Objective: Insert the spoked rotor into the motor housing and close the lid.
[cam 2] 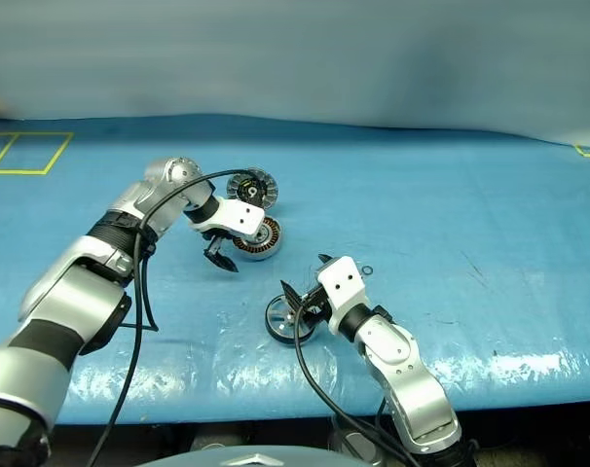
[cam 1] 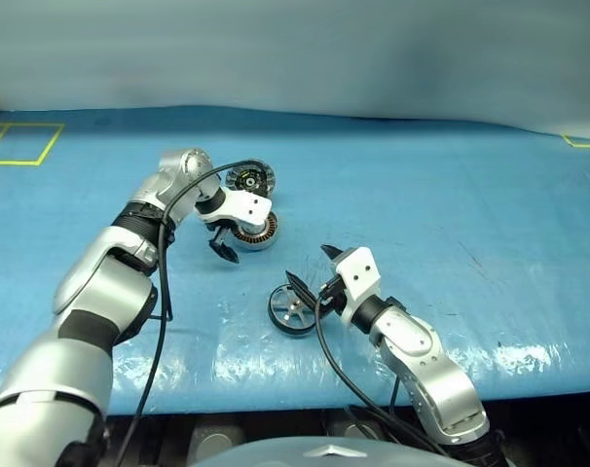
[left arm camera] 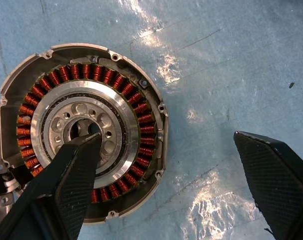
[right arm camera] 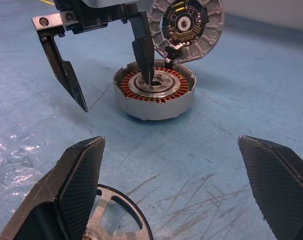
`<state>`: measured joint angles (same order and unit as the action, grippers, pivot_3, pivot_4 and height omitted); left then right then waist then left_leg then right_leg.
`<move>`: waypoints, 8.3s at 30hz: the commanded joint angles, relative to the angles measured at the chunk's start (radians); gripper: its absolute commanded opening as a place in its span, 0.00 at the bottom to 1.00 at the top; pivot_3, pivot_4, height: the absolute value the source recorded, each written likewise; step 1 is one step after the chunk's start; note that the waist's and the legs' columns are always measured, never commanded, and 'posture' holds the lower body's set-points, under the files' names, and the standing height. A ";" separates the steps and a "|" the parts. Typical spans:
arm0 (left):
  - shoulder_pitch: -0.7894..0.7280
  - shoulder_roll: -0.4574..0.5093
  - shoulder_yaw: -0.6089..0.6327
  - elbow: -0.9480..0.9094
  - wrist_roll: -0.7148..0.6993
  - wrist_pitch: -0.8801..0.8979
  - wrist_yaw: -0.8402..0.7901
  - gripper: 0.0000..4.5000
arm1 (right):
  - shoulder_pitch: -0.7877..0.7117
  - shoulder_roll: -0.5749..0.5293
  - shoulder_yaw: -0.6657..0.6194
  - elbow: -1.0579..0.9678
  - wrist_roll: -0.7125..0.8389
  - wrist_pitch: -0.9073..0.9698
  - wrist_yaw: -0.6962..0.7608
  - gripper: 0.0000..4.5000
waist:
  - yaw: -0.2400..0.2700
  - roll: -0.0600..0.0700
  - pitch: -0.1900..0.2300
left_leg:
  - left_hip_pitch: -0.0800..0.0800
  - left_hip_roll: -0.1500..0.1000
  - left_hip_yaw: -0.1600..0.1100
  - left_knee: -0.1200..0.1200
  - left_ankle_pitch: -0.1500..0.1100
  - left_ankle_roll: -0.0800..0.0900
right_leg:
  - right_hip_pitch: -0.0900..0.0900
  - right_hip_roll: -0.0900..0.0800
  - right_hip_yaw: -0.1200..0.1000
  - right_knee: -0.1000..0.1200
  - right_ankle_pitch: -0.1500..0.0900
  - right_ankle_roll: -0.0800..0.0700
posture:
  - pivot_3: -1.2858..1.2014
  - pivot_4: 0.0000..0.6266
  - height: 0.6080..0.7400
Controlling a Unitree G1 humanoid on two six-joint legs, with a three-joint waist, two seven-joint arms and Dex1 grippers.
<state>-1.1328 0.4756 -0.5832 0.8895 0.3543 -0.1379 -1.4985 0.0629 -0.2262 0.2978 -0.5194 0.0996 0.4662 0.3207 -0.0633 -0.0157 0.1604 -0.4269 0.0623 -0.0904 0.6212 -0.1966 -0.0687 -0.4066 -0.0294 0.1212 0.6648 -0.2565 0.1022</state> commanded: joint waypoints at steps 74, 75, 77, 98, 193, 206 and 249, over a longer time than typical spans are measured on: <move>0.343 0.400 0.051 -1.286 -0.176 0.779 -0.100 0.99 | -0.047 0.021 0.005 0.016 0.013 -0.014 0.055 1.00 | -0.004 0.001 0.000 | 0.002 0.001 -0.001 0.006 0.001 0.000 | -0.002 0.001 0.000 0.012 -0.004 -0.007 | 0.52 0.24 1.00; 0.356 0.400 0.076 -1.303 -0.195 0.799 -0.086 0.99 | -0.046 0.016 -0.002 0.009 0.014 -0.012 0.054 1.00 | -0.004 0.001 0.000 | 0.002 0.001 -0.001 0.006 0.001 0.000 | -0.002 0.001 0.000 0.012 -0.004 -0.007 | 0.52 0.24 1.00; 0.388 0.394 0.128 -1.337 -0.238 0.849 -0.053 0.99 | -0.039 0.006 -0.018 -0.004 0.018 -0.009 0.052 1.00 | -0.004 0.001 0.000 | 0.002 0.001 -0.001 0.006 0.001 0.000 | -0.002 0.001 0.000 0.012 -0.004 -0.007 | 0.52 0.24 1.00; 1.424 -0.276 0.569 -1.431 -0.431 0.335 0.872 0.99 | -0.034 -0.020 -0.243 0.035 -0.035 0.164 -0.128 1.00 | 0.000 -0.002 0.002 | 0.016 0.001 0.002 0.008 0.002 0.000 | 0.011 0.001 0.004 0.011 -0.004 -0.009 | 0.52 0.24 1.00; 1.687 -0.295 0.518 -1.096 -0.496 -0.173 1.102 0.10 | -0.605 0.187 -0.049 1.002 -0.097 -0.107 0.080 0.58 | -0.020 0.000 0.002 | 0.011 0.001 0.004 -0.008 0.001 -0.002 | 0.005 0.001 0.005 -0.003 -0.004 -0.009 | 0.52 0.24 1.00; 1.677 -0.289 0.512 -1.100 -0.492 -0.177 1.099 0.10 | -0.476 0.125 -0.074 0.710 -0.123 -0.022 0.054 0.15 | -0.014 0.000 0.001 | 0.012 0.001 0.004 -0.008 0.001 -0.002 | 0.000 0.001 0.005 -0.003 -0.005 -0.010 | 0.52 0.24 1.00; 1.685 -0.272 0.493 -1.133 -0.541 -0.132 1.080 0.10 | -0.407 0.168 0.255 0.295 -0.053 0.257 0.116 0.15 | -0.014 0.000 0.002 | 0.003 0.001 0.004 -0.007 0.001 -0.002 | -0.004 0.000 0.005 -0.003 -0.005 -0.010 | 0.52 0.24 1.00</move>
<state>0.5396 0.2031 -0.0848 -0.2057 -0.1777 -0.2662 -0.4153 -0.3392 -0.0741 0.5453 -0.2058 0.0452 0.7441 0.4365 -0.0768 -0.0158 0.1625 -0.4240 0.0633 -0.0863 0.6139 -0.1958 -0.0708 -0.4107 -0.0289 0.1259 0.6619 -0.2613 0.0923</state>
